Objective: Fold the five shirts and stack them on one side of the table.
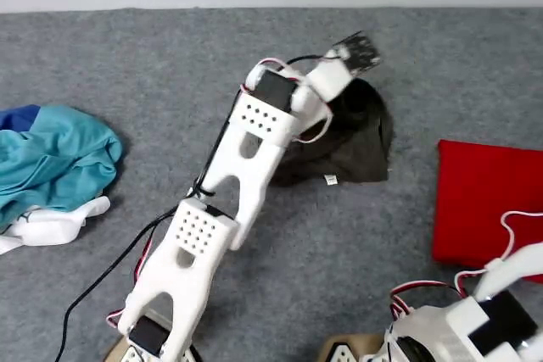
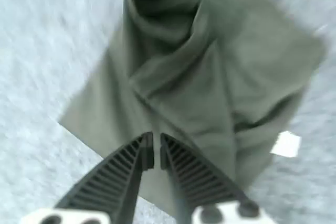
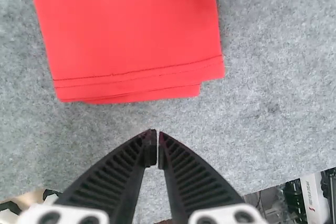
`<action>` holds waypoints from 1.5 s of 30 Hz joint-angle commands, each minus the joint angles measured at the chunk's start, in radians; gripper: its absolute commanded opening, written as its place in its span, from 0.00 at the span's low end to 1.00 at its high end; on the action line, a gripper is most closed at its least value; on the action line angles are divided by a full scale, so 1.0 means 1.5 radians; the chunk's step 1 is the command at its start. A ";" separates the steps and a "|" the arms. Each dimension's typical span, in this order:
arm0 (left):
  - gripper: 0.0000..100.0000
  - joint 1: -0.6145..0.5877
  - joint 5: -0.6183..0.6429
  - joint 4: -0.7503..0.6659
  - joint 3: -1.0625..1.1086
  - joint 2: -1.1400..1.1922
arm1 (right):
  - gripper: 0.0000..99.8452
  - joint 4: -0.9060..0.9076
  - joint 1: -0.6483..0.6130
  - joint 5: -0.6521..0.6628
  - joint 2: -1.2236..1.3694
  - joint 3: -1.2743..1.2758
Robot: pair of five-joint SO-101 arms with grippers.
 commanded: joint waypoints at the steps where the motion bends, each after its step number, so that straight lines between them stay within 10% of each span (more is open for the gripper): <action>1: 0.03 0.001 -0.004 -0.013 -0.031 0.048 | 0.01 0.025 0.007 0.006 -0.030 -0.003; 22: 0.03 0.265 -0.005 0.052 -0.123 0.041 | 0.01 0.025 0.008 0.007 -0.033 -0.003; 45: 0.04 -0.066 0.089 -0.065 -0.188 0.122 | 0.01 0.025 0.020 0.007 -0.034 -0.005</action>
